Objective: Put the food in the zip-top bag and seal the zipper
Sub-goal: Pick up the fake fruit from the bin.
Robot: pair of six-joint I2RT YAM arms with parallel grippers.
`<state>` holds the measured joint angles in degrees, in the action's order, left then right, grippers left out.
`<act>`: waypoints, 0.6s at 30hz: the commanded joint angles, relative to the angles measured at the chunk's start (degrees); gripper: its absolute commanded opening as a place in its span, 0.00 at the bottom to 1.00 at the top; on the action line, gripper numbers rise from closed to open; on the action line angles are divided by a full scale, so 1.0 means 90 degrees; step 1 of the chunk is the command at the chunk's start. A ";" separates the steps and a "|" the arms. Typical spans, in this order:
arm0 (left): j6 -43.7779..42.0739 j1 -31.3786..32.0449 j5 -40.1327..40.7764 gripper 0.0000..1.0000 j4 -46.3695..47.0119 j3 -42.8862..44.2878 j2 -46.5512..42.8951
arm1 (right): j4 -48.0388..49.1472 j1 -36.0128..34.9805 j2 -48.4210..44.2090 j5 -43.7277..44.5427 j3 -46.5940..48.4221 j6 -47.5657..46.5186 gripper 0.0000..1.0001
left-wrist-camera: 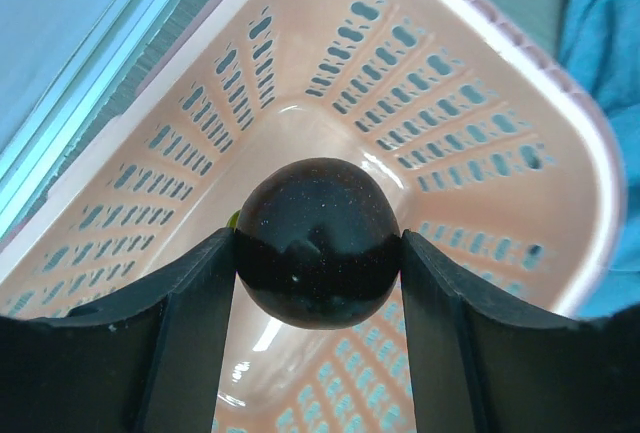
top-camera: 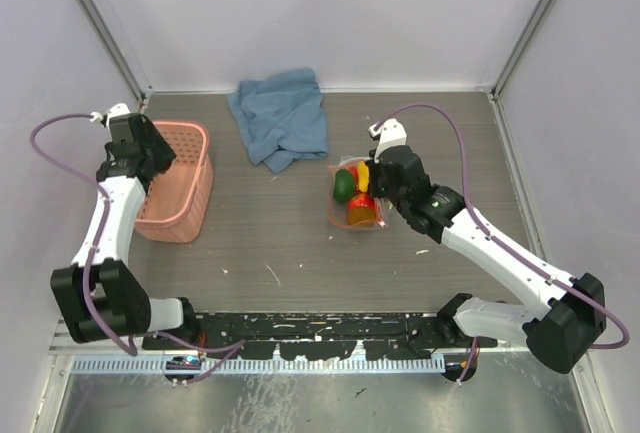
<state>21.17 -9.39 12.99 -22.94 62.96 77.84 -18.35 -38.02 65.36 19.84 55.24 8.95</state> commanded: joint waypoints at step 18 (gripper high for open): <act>0.2074 0.0022 -0.3375 0.39 0.0238 -0.0842 -0.2579 | -0.0169 -0.0010 0.0118 0.0229 0.0437 0.0081 0.01</act>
<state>35.75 -9.37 -7.73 -25.26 56.97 57.21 -20.01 -38.02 66.30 21.15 55.96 9.08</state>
